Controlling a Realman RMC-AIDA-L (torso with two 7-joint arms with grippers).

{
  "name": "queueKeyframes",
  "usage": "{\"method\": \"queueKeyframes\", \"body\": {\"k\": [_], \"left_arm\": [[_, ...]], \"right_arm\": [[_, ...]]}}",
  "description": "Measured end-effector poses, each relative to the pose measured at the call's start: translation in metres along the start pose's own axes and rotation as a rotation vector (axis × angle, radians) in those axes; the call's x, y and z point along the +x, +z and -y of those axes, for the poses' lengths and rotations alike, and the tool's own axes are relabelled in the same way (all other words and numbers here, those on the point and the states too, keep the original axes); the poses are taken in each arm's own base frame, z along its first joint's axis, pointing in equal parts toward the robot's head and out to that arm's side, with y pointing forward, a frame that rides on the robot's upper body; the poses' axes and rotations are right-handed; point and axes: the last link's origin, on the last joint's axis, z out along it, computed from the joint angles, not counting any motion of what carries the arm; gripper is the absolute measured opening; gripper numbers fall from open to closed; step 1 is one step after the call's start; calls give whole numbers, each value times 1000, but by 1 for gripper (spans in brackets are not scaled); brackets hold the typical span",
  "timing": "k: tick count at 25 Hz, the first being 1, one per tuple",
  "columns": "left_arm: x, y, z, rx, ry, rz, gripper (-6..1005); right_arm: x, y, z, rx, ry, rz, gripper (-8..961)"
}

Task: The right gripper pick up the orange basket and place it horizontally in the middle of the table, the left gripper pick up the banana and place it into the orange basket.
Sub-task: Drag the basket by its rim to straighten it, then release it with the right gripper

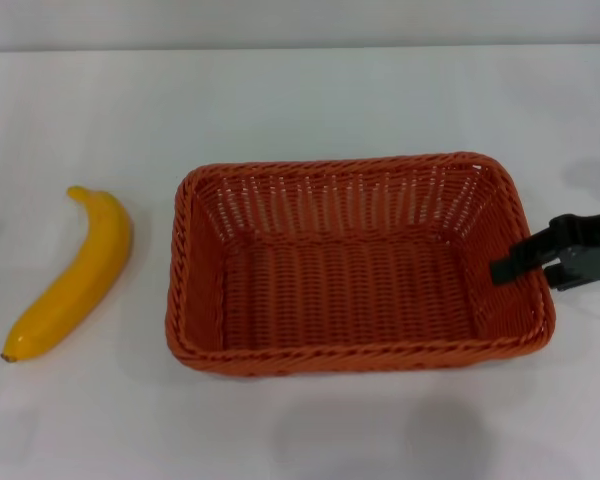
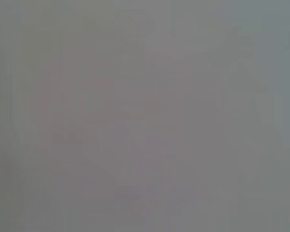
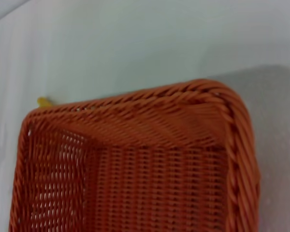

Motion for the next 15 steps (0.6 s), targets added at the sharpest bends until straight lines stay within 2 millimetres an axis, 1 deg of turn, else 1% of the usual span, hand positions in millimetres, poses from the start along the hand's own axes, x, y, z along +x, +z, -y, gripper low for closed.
{"method": "queueKeyframes", "body": {"k": [4,7,12,15], "left_arm": [[-1,1,-2,-2,-4,-2,745],[-1,2,-2,-3,-3,-1,744],[3,1,2,-2,10,3,744],[7,0,5,-11,-7,12,743]], "right_arm": [[1,-1,1,0,-20,-3,452],[1,-6,3,0,-33,8,453],[-4,-23,12,8,-34,42,561],[-7,-38,16,-8,-54,80,626]]}}
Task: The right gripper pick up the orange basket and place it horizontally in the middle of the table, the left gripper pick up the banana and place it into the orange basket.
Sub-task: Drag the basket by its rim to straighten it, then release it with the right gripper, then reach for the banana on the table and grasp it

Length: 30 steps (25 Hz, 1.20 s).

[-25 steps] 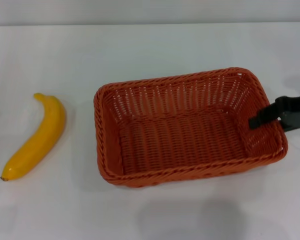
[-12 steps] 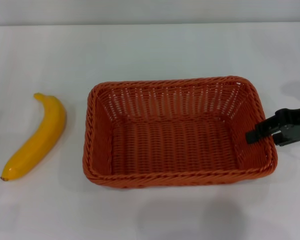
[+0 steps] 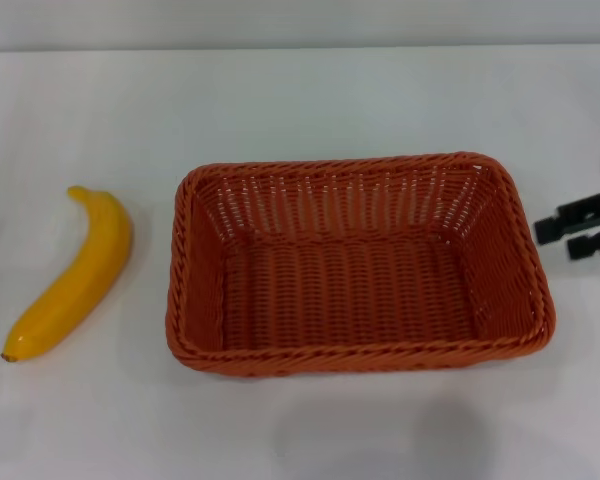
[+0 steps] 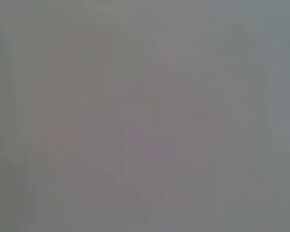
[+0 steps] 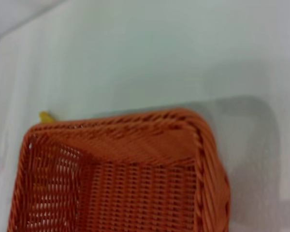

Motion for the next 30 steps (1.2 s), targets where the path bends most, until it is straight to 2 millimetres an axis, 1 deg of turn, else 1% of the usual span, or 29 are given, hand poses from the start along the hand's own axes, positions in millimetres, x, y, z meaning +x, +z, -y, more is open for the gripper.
{"method": "queueKeyframes", "body": {"k": [3,4,6,7,9,10,11,12,14,16,20,22,23,26,27,30], "left_arm": [[7,5,3,-65,-50,67,743],[11,10,4,-95,-66,97,742],[18,25,3,-183,-106,216,742],[24,36,3,-227,-133,300,742],[32,54,1,-273,-170,414,742],[35,61,-1,-288,-192,455,742],[35,61,-1,-288,-192,455,741],[43,83,-9,-337,-216,568,741],[46,94,-13,-358,-232,643,741],[50,112,-21,-376,-246,780,741],[53,134,-28,-356,-255,1024,740],[57,147,-33,-343,-244,1151,678],[58,153,-37,-339,-239,1204,679],[58,178,-63,-353,-217,1366,681],[58,184,-70,-354,-211,1397,681],[50,204,-95,-356,-175,1513,683]], "right_arm": [[-4,-18,4,-32,-37,70,657],[-6,-25,5,-46,-60,103,668],[-8,-39,9,-67,-121,180,678],[-8,-46,13,-73,-155,230,678],[-8,-56,21,-65,-232,331,678],[-6,-60,28,-46,-280,397,678],[-6,-63,34,-27,-317,451,678],[-3,-64,42,-1,-362,511,678],[2,-63,52,38,-419,610,678],[7,-62,61,69,-463,696,678],[8,-60,66,112,-561,833,678],[8,-60,69,131,-581,863,678],[8,-61,71,143,-588,873,678],[11,-67,78,186,-602,903,678],[12,-68,80,202,-610,910,678],[13,-70,83,239,-638,925,678]]}}
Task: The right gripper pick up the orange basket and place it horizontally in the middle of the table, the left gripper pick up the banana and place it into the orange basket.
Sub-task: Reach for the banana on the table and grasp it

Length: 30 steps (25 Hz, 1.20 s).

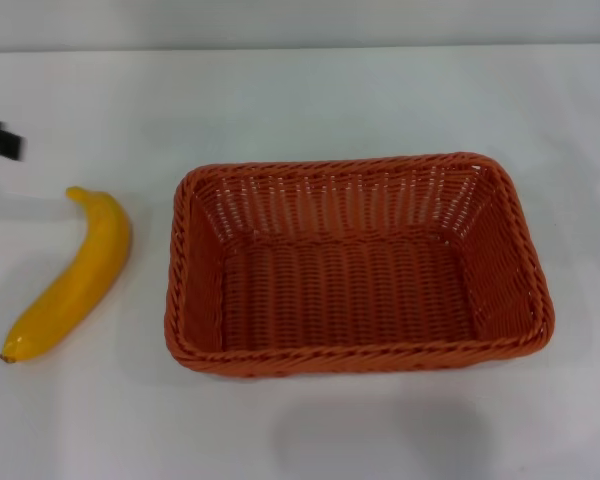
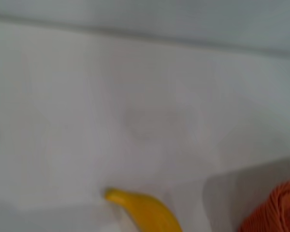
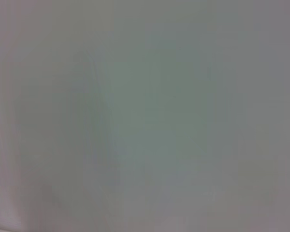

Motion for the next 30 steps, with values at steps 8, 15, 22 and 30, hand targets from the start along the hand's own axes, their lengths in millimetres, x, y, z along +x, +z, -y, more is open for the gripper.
{"method": "queueKeyframes", "body": {"k": [8,15,22,30], "left_arm": [[16,59,-24,128,9,256,713],[12,98,-35,164,-3,304,723],[-6,116,-34,225,-27,377,765],[-13,124,-32,249,-40,390,812]], "right_arm": [[-1,-3,7,44,-23,2,678],[-9,-1,10,60,-62,29,678],[-16,9,12,78,-95,36,678],[-20,17,12,76,-107,42,678]]}}
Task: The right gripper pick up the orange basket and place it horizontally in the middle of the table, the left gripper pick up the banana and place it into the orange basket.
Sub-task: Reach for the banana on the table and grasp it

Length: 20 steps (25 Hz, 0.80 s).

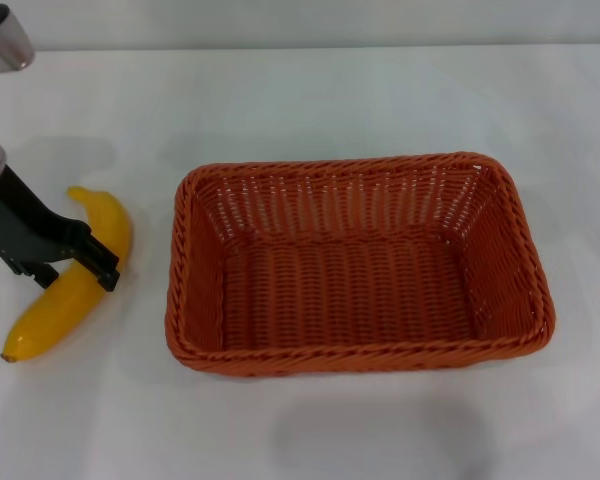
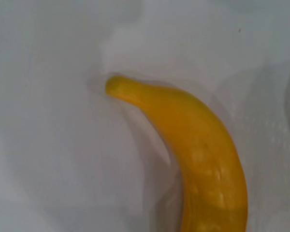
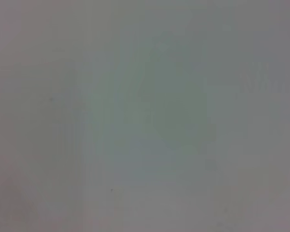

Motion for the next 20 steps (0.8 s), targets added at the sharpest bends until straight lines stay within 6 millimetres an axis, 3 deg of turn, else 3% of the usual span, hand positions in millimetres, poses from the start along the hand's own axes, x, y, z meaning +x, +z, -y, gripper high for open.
{"method": "queueKeyframes", "body": {"k": [14,20], "left_arm": [[-3,13,0,24,4,16,678],[-2,11,5,39,-2,2,545]], "right_arm": [[4,-3,0,12,9,1,678],[5,-3,1,23,13,-2,678]]}}
